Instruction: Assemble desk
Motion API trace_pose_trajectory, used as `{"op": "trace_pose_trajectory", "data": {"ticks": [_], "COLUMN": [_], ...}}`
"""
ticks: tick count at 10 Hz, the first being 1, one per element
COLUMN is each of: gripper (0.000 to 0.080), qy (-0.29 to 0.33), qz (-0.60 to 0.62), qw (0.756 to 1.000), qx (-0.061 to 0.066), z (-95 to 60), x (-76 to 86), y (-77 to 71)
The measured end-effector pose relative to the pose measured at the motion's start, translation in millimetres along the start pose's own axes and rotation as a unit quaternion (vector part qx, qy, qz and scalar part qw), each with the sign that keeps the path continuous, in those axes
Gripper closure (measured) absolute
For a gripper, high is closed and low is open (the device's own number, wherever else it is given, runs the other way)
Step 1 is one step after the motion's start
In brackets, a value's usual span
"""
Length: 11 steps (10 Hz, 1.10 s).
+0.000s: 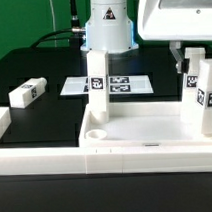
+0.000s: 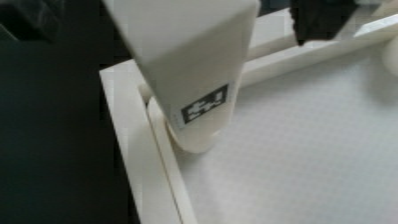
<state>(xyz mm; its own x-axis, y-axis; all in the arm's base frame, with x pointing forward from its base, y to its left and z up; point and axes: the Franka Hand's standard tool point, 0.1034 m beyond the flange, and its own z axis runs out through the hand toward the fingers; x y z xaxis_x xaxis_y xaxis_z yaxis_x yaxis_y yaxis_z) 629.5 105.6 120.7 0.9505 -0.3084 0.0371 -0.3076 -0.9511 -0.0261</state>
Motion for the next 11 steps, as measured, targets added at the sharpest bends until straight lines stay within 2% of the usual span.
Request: {"op": "trace_pose_trajectory", "data": {"ticks": [2,4,5,6,7,8,9,11], "gripper": [0.0151,0.0151,0.0198,0.0198,0.0376,0.0376,0.0511,0.0511], "qy": [0.003,0.004,0.005,0.005,0.005,0.005,0.005,0.005], "qz": [-0.071,-0.139,-0.152,-0.151,-0.151,-0.151,-0.144,-0.13], "qw": [0.997,0.99,0.988,0.988,0.988,0.988,0.989,0.991], "qx": [-0.009,-0.01,-0.01,-0.01,-0.01,-0.01,-0.009,-0.009], "z": [0.4,0.5,0.8,0.7,0.8,0.8,0.8,0.8], "x": [-0.5,-0.2,-0.3,0.0,0.0,0.0,0.0,0.0], "y": [-0.6,-1.2,-1.4,-0.9,-0.9,-0.9,-0.9,-0.9]}}
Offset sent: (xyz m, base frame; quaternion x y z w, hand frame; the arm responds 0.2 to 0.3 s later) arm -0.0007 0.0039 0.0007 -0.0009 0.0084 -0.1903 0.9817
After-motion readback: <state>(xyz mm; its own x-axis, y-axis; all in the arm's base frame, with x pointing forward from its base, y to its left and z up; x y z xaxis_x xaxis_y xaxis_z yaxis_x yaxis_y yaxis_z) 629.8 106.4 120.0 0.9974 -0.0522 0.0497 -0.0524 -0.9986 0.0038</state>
